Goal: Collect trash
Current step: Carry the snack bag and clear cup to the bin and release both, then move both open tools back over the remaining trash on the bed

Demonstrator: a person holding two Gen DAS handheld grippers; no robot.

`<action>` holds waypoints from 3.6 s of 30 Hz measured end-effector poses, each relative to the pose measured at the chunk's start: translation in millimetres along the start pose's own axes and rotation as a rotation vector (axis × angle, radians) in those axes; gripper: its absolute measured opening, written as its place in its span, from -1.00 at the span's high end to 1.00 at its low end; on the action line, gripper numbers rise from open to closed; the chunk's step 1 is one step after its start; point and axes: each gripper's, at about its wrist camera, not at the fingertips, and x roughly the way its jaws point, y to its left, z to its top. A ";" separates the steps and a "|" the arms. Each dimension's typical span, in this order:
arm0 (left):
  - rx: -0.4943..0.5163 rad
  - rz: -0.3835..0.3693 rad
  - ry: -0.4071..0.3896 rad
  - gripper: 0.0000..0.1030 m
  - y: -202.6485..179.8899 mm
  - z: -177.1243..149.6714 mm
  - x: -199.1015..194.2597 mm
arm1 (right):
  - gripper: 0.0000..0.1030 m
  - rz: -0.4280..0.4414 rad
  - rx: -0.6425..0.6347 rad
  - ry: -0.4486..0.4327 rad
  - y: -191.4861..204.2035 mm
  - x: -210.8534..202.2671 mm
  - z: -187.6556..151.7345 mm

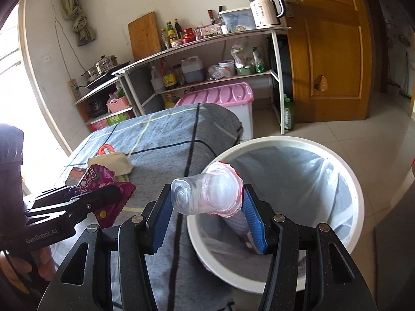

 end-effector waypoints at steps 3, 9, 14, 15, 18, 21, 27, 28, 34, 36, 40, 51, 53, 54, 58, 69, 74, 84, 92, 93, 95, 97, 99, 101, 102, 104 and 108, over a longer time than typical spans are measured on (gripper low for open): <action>0.024 -0.013 0.020 0.22 -14.5 6.6 15.1 | -0.05 -0.029 0.030 0.010 -20.4 2.9 0.1; 0.059 -0.043 0.065 0.22 -40.1 10.3 44.1 | -0.05 -0.076 0.079 0.039 -55.2 11.0 -5.2; 0.079 -0.056 0.104 0.22 -57.1 9.8 65.9 | -0.05 -0.106 0.099 0.070 -75.8 18.4 -8.0; 0.080 -0.054 0.110 0.22 -59.3 10.4 69.1 | -0.05 -0.111 0.099 0.072 -79.1 19.2 -8.5; 0.096 -0.062 0.118 0.22 -67.9 10.7 76.1 | -0.05 -0.130 0.103 0.085 -87.1 24.0 -10.8; 0.098 -0.065 0.137 0.22 -72.0 11.0 84.4 | -0.05 -0.141 0.110 0.099 -92.7 29.2 -12.6; 0.088 -0.072 0.150 -0.08 -73.9 10.2 91.9 | -0.05 -0.144 0.116 0.117 -99.2 35.2 -15.6; 0.085 -0.070 0.151 -0.10 -73.3 10.1 92.1 | -0.05 -0.147 0.117 0.116 -99.7 35.4 -15.9; 0.068 -0.062 0.146 -0.17 -68.6 9.1 87.9 | -0.16 -0.155 0.115 0.113 -98.0 33.9 -17.8; 0.065 -0.062 0.138 -0.19 -65.3 9.1 84.0 | -0.18 -0.147 0.117 0.106 -96.1 31.8 -17.6; 0.068 -0.045 0.116 -0.20 -62.1 8.1 72.4 | -0.20 -0.143 0.115 0.093 -88.8 25.9 -16.3; 0.063 0.029 0.027 -0.26 -39.9 -0.3 22.8 | -0.27 -0.083 0.071 0.032 -48.9 4.3 -11.4; 0.054 0.037 0.015 -0.26 -33.2 -3.4 12.9 | -0.31 -0.069 0.062 0.025 -40.5 1.8 -10.9; 0.048 0.042 0.007 -0.26 -29.4 -5.0 7.9 | -0.31 -0.055 0.059 0.020 -35.2 0.6 -11.0; 0.028 0.093 -0.019 -0.27 -9.5 -12.6 -13.0 | -0.31 -0.018 0.045 0.004 -15.6 -0.7 -10.0; -0.104 0.232 -0.080 -0.30 74.1 -34.7 -66.2 | -0.32 0.092 -0.058 0.014 57.5 15.1 -3.8; -0.181 0.313 -0.095 -0.32 118.0 -44.1 -86.3 | -0.33 0.137 -0.087 0.034 87.2 30.5 1.5; -0.258 0.367 -0.104 -0.35 177.9 -54.3 -102.0 | -0.33 0.204 -0.162 0.089 151.9 72.6 6.8; -0.309 0.336 -0.078 -0.36 209.5 -49.9 -90.9 | -0.33 0.222 -0.084 0.136 157.2 113.2 27.9; -0.314 0.331 -0.075 -0.36 212.2 -49.1 -89.0 | -0.33 0.220 -0.065 0.145 154.6 118.2 31.6; -0.313 0.329 -0.065 -0.36 215.7 -49.8 -85.0 | -0.33 0.220 -0.053 0.149 152.9 125.3 37.5; -0.319 0.329 -0.049 -0.36 220.5 -48.0 -78.7 | -0.34 0.225 -0.043 0.162 151.4 130.5 41.2; -0.322 0.329 -0.039 -0.36 223.1 -48.2 -73.8 | -0.34 0.237 -0.039 0.145 153.4 127.9 39.2; -0.328 0.325 -0.037 -0.36 225.1 -49.8 -71.2 | -0.34 0.200 -0.111 0.109 164.4 120.9 34.0; -0.333 0.323 -0.035 -0.36 226.1 -50.4 -70.2 | -0.34 0.175 -0.163 0.088 171.6 116.7 31.4; -0.339 0.322 -0.033 -0.36 227.6 -51.3 -68.8 | -0.34 0.131 -0.262 0.057 188.6 113.0 25.4; -0.344 0.314 -0.019 -0.36 229.8 -52.8 -65.1 | -0.34 0.171 -0.312 0.090 204.7 121.4 16.9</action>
